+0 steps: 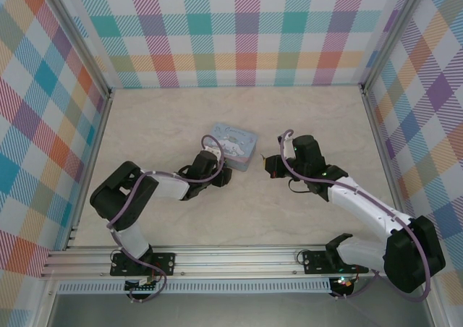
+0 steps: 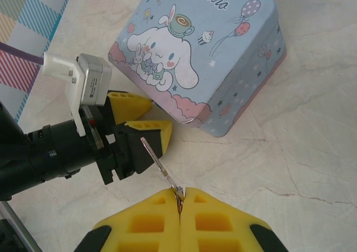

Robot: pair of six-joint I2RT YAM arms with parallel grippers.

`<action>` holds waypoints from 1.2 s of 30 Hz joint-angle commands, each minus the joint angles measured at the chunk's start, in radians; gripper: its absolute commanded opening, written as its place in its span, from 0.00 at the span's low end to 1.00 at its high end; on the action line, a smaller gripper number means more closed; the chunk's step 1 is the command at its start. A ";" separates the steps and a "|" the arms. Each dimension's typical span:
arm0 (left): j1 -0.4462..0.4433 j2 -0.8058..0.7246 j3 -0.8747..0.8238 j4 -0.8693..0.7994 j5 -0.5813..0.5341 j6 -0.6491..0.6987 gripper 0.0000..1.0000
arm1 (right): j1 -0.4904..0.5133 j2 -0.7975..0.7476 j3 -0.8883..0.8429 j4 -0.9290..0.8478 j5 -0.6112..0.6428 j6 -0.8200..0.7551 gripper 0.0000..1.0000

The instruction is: Unlock a padlock with a key

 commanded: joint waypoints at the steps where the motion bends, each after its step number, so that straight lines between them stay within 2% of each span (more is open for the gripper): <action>1: -0.006 0.043 0.024 0.021 0.000 0.011 0.64 | -0.002 -0.020 -0.003 -0.010 0.001 -0.012 0.06; 14: -0.007 0.073 0.070 0.011 0.007 0.080 0.50 | -0.002 -0.030 -0.015 -0.005 -0.012 -0.013 0.06; 22: -0.007 0.052 0.080 -0.001 0.015 0.082 0.36 | -0.002 -0.032 -0.032 0.010 -0.023 -0.009 0.06; 29: -0.007 -0.007 0.077 -0.034 0.026 0.001 0.27 | -0.002 -0.038 -0.064 0.008 -0.014 -0.013 0.06; 36: -0.014 -0.090 0.071 -0.099 0.034 -0.113 0.26 | -0.002 -0.035 -0.107 0.016 -0.012 -0.022 0.06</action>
